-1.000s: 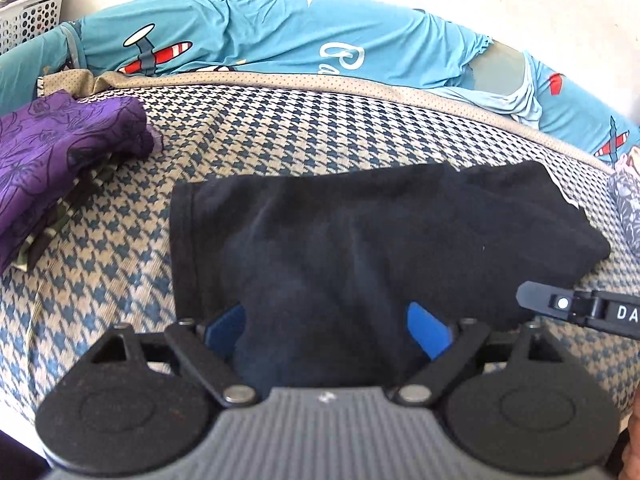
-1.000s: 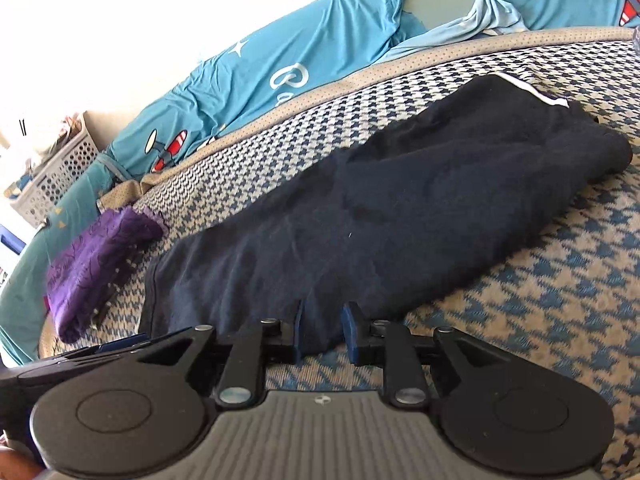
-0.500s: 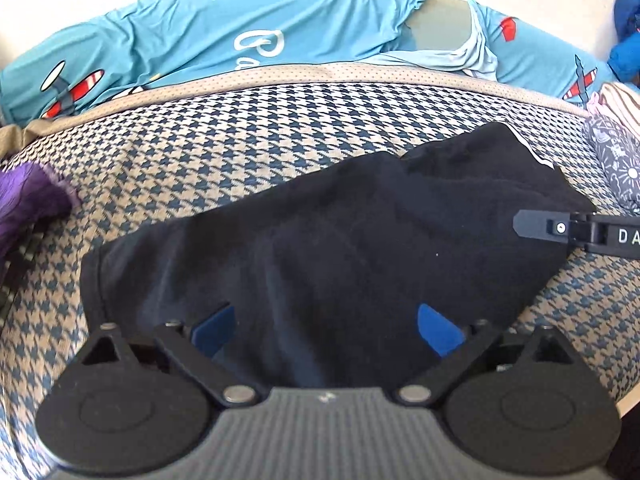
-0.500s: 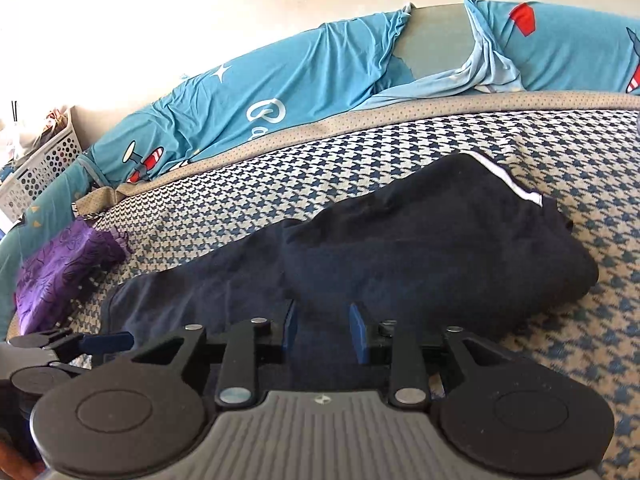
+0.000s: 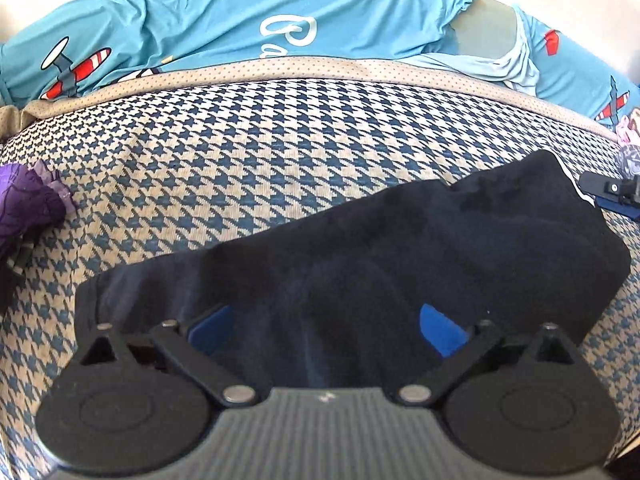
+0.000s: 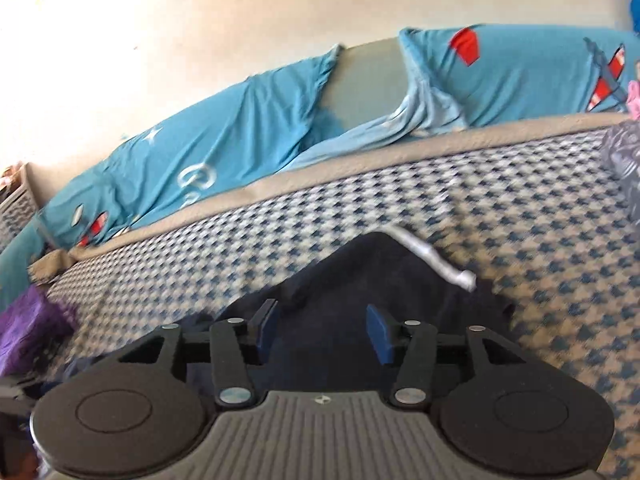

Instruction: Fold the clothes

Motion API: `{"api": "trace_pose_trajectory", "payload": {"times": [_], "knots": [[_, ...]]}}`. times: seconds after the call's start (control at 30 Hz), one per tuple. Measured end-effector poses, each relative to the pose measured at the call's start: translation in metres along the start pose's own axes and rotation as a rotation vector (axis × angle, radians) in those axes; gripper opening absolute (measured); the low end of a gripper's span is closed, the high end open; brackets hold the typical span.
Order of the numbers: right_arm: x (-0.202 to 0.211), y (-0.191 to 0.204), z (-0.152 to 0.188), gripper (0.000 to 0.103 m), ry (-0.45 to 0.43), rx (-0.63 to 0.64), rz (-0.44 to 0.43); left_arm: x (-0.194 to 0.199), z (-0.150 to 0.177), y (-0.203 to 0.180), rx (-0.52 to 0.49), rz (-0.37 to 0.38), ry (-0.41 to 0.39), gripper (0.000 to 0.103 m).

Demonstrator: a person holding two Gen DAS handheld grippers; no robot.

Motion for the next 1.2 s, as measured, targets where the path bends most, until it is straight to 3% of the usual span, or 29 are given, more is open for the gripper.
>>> {"api": "trace_pose_trajectory", "payload": {"times": [0.13,0.4,0.7,0.97,1.13,1.2], "knots": [[-0.017,-0.016,-0.008,0.05,-0.026,0.012,0.07,-0.003,-0.005,-0.002,0.005,-0.004,-0.021,0.103],[-0.041,-0.024,-0.012,0.054,-0.038,0.117,0.094,-0.02,-0.005,0.0,0.072,0.021,0.021,0.103],[-0.069,-0.025,-0.011,0.054,-0.021,0.23,0.081,-0.03,-0.005,0.002,0.077,-0.014,0.03,0.103],[-0.085,-0.028,-0.009,0.054,0.025,0.216,0.046,-0.036,-0.008,0.013,0.105,-0.08,0.021,0.103],[-0.088,-0.028,-0.005,0.034,0.036,0.211,0.052,-0.04,-0.008,0.016,0.118,-0.107,0.025,0.103],[-0.087,-0.027,-0.005,0.018,0.022,0.215,0.055,-0.04,-0.007,0.015,0.104,-0.118,0.023,0.103]]}}
Point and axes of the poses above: each gripper's, at about its wrist camera, not at the fingertips, and x roughly against the way its jaws point, y to its left, z to its underside, the point moved 3 cm from there along -x, roughly the way its jaws point, and after that the axes turned 8 degrees about -y, right-handed, at the moved point
